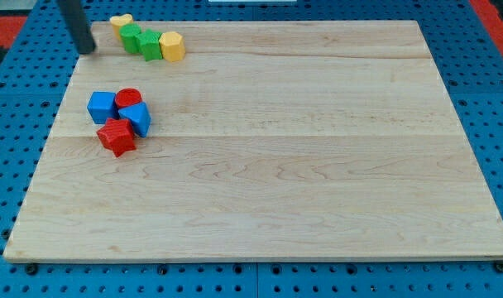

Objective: Push the yellow blocks towards right

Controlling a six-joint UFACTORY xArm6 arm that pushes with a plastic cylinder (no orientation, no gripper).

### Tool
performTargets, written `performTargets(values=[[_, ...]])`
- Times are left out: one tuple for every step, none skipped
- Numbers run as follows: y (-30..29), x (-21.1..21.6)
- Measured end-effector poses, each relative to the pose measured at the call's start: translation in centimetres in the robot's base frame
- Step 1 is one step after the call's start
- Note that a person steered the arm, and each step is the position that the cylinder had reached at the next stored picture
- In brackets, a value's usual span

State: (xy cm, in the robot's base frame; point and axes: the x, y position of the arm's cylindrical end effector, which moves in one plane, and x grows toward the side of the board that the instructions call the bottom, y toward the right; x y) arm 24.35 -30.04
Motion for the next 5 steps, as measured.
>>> performTargets(values=[[0.2,-2.5],[2.7,-5.2],[7.5,-3.9],[16.5,1.7],[22.3,4.0]])
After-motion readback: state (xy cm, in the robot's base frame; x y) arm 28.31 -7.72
